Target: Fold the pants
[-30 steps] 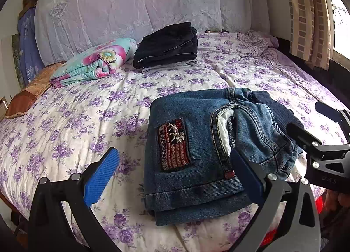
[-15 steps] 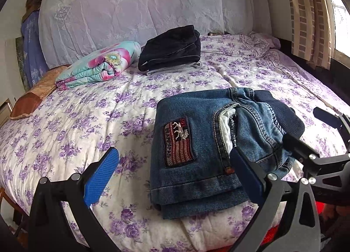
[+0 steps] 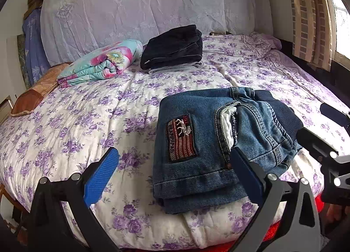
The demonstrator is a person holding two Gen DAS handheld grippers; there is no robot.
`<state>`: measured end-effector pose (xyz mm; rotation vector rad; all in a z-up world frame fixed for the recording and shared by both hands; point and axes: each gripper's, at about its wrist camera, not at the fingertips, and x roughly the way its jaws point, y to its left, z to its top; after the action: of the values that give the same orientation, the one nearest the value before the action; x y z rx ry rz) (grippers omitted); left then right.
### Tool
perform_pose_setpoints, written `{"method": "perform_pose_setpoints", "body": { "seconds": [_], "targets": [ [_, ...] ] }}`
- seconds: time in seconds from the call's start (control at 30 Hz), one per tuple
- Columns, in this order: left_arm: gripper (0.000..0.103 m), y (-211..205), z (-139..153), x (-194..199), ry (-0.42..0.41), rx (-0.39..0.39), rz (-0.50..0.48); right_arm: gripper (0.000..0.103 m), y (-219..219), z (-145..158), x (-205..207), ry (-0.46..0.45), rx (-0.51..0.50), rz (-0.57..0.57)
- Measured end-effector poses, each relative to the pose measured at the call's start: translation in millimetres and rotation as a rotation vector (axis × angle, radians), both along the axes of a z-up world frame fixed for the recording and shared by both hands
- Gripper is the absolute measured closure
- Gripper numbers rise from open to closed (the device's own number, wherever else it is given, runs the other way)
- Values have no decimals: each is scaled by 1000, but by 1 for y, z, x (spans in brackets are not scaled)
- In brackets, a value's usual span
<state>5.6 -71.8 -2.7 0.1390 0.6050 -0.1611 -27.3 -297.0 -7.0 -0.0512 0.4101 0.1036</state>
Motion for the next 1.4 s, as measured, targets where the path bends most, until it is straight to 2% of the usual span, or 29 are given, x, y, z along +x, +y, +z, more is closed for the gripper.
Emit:
{"method": "perform_pose_setpoints", "body": {
  "seconds": [0.1,0.23,0.4,1.4],
  "targets": [
    [4,6,6,-5,-5,-22,6,4,-1,6,-10,-21,54,32],
    [4,9,13,-13,-19,-31,23,4,3,8,-16,-29,78,44],
    [4,9,16,-19,-36,-16,31,4,4,4,-13,2,109,47],
    [4,3,7,-19,10,-6,15,4,-1,1,-11,18,112,33]
  ]
}}
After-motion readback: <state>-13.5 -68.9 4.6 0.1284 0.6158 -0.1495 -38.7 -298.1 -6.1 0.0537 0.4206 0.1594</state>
